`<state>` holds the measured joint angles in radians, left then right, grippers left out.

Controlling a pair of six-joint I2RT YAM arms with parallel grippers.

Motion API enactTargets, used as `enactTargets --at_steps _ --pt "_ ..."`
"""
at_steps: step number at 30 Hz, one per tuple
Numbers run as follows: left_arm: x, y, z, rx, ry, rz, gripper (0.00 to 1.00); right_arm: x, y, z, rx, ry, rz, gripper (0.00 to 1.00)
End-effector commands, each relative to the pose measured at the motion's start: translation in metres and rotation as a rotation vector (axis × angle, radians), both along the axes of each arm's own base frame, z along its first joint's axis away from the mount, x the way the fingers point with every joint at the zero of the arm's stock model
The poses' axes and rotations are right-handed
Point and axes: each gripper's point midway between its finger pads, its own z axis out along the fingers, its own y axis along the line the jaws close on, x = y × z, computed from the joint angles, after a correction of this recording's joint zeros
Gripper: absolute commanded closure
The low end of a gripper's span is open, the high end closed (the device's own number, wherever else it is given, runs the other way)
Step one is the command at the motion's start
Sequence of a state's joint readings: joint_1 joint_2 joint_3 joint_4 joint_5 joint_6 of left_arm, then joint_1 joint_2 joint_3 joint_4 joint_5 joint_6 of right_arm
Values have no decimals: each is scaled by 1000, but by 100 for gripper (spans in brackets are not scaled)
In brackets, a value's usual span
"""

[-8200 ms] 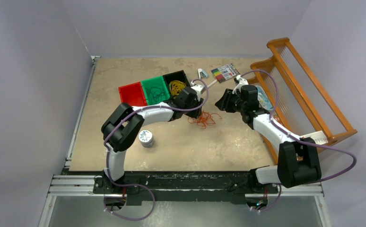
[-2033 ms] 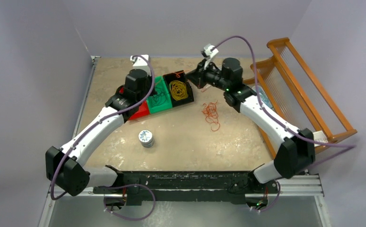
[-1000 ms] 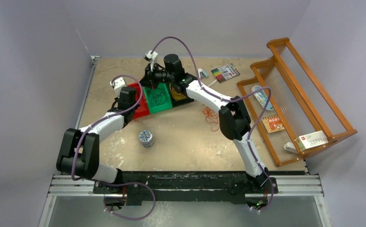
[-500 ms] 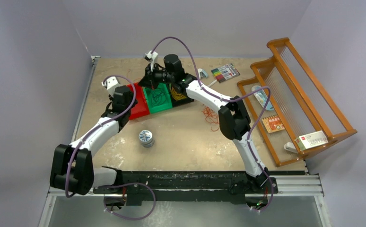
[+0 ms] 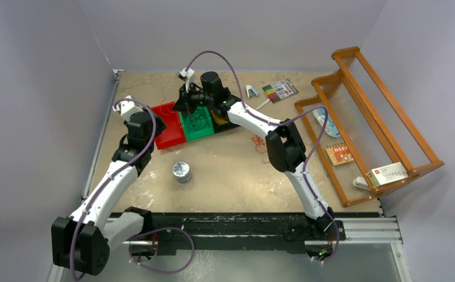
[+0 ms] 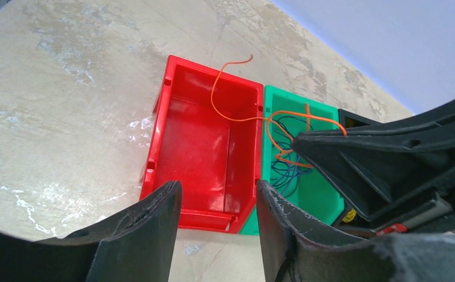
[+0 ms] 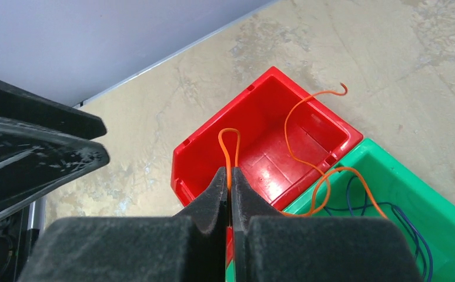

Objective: Untangle the cables

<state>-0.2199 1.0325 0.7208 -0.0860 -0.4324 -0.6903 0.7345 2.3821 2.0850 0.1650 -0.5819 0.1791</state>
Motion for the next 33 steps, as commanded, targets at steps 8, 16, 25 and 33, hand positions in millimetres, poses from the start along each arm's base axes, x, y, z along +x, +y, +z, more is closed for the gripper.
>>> enactTargets --at_steps 8,16,25,33 --pt "-18 19 88 102 -115 18 48 -13 13 38 28 -97 23 100" --pt "-34 40 113 211 -120 79 48 -31 9 46 12 -118 10 100" --pt "-33 42 105 235 -101 78 47 -44 -1 51 -11 -117 -21 100" --pt "-34 42 98 242 -88 72 47 -44 3 40 -27 -94 -17 100"
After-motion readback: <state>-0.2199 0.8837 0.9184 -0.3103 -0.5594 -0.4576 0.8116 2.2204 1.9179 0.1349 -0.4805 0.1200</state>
